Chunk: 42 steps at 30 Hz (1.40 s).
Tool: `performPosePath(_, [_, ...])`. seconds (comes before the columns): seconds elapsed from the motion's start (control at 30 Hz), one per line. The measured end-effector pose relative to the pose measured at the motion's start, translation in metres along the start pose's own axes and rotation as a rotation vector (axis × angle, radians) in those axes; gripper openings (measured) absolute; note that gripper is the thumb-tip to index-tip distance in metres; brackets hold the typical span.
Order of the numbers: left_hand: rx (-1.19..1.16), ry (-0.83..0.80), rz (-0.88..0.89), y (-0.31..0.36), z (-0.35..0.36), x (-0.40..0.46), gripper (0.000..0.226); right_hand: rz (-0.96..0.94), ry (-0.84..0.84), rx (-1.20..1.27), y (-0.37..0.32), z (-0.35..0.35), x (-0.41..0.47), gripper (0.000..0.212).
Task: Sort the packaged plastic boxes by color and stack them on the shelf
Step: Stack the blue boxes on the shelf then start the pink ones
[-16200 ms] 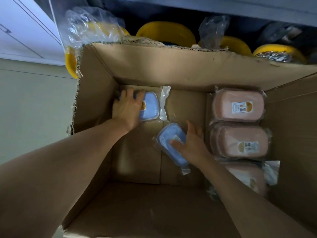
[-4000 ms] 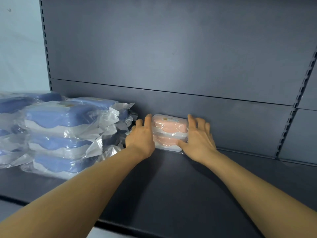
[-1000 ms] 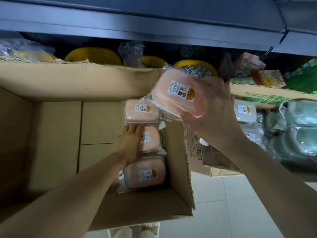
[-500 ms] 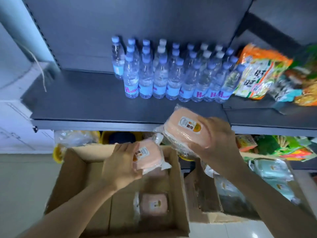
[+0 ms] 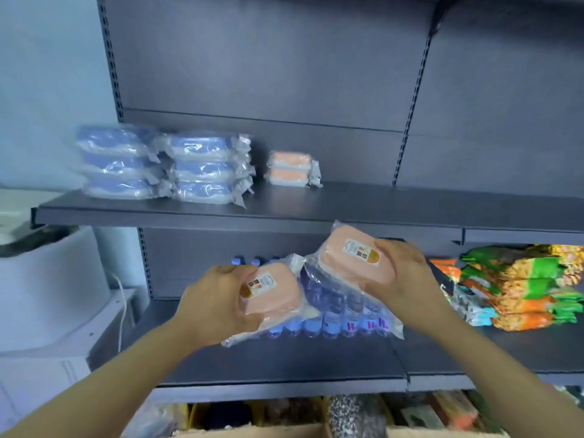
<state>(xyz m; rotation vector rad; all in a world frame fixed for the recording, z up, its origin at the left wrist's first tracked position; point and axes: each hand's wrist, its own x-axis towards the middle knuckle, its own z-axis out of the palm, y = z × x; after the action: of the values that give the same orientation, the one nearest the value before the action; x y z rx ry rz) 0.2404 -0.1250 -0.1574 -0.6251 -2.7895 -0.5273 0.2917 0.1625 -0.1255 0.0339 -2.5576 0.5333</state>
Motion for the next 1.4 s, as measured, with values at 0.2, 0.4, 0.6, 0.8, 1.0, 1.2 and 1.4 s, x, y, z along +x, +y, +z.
performPosePath(0.2, [0.024,0.06,0.006,0.008,-0.053,0.038,0.039,-0.037,0.005,0.007,0.001,-0.024,0.076,0.068])
performPosePath(0.4, [0.032,0.09,-0.008,0.001,-0.073,0.092,0.064,-0.127,-0.082,0.054,0.009,-0.007,0.183,0.061])
performPosePath(0.6, [0.084,0.092,-0.082,0.0,-0.072,0.134,0.071,-0.198,-0.248,0.077,0.019,0.043,0.291,0.066])
performPosePath(0.8, [0.022,0.114,-0.173,0.0,-0.067,0.16,0.073,-0.243,-0.423,0.146,0.022,0.099,0.348,0.067])
performPosePath(1.0, [-0.012,0.074,-0.193,-0.004,-0.063,0.172,0.065,-0.263,-0.431,0.071,0.027,0.131,0.365,0.055])
performPosePath(1.2, [-0.032,0.029,-0.154,0.007,-0.069,0.187,0.056,-0.222,-0.321,0.067,0.026,0.131,0.357,0.062])
performPosePath(1.4, [-0.072,-0.004,-0.05,0.023,-0.075,0.242,0.056,-0.107,-0.249,0.697,0.036,0.07,0.357,0.024])
